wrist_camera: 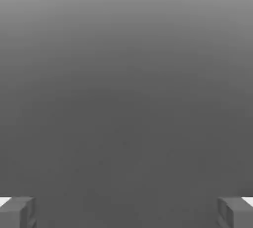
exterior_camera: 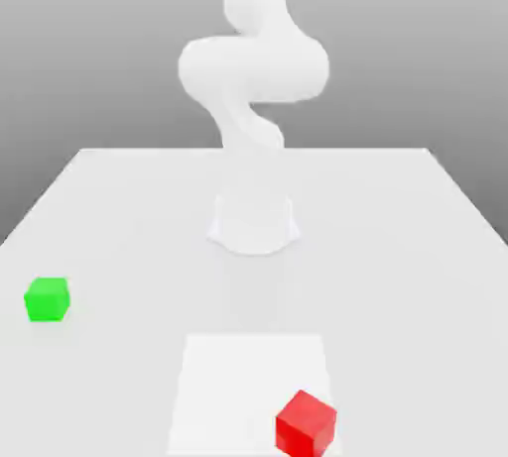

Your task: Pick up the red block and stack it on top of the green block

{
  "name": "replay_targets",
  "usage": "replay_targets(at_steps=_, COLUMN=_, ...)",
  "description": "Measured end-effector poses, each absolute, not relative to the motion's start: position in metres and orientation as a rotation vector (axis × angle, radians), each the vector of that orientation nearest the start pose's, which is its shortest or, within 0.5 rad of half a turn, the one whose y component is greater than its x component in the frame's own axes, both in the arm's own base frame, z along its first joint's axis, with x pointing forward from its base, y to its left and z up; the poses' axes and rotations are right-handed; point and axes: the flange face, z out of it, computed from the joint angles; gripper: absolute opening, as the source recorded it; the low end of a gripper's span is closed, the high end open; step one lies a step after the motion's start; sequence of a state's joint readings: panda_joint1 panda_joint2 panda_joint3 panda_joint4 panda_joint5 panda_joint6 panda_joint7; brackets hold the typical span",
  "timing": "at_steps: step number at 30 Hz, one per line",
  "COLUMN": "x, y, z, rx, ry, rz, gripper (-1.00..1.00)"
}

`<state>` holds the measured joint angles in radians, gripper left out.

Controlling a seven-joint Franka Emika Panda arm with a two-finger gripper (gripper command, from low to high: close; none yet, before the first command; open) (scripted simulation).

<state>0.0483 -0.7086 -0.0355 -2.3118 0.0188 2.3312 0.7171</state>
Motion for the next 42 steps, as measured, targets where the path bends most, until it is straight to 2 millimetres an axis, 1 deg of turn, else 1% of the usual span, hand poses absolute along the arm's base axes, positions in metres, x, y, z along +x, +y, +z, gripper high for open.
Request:
replay_targets(at_steps=3, x=0.419, y=0.005, z=0.626, rx=-2.619, ry=0.819, rz=-0.819, gripper=0.0)
replay_targets(at_steps=6, x=0.449, y=0.013, z=0.576, rx=-2.705, ry=0.702, rz=-0.709, gripper=0.0)
replay_targets(at_steps=10, x=0.48, y=0.026, z=0.504, rx=-2.809, ry=0.542, rz=-0.566, gripper=0.0)
replay_targets(at_steps=13, x=0.494, y=0.036, z=0.448, rx=-2.88, ry=0.418, rz=-0.461, gripper=0.0)
replay_targets(at_steps=16, x=0.502, y=0.045, z=0.392, rx=-2.946, ry=0.291, rz=-0.358, gripper=0.0)
replay_targets(at_steps=18, x=0.504, y=0.052, z=0.355, rx=-2.987, ry=0.197, rz=-0.289, gripper=0.0)
replay_targets(at_steps=20, x=0.503, y=0.059, z=0.319, rx=-3.026, ry=0.101, rz=-0.22, gripper=0.0)
replay_targets(at_steps=24, x=0.494, y=0.06, z=0.249, rx=-3.099, ry=-0.076, rz=-0.083, gripper=0.0)
replay_targets(at_steps=26, x=0.488, y=0.059, z=0.217, rx=-3.126, ry=-0.158, rz=-0.025, gripper=0.0)
replay_targets(at_steps=30, x=0.487, y=0.059, z=0.162, rx=-3.136, ry=-0.192, rz=-0.003, gripper=0.0)
replay_targets(at_steps=31, x=0.486, y=0.059, z=0.151, rx=-3.136, ry=-0.192, rz=-0.002, gripper=-1.0)
replay_targets(at_steps=36, x=0.486, y=0.059, z=0.151, rx=-3.136, ry=-0.192, rz=0.001, gripper=-1.0)
replay_targets(at_steps=37, x=0.485, y=0.059, z=0.146, rx=-3.136, ry=-0.192, rz=0.003, gripper=-1.0)
replay_targets(at_steps=38, x=0.486, y=0.059, z=0.15, rx=-3.136, ry=-0.193, rz=0.001, gripper=-1.0)
replay_targets(at_steps=39, x=0.486, y=0.059, z=0.159, rx=-3.136, ry=-0.194, rz=0.0, gripper=-1.0)
replay_targets(at_steps=42, x=0.486, y=0.059, z=0.195, rx=-3.136, ry=-0.194, rz=0.001, gripper=-1.0)
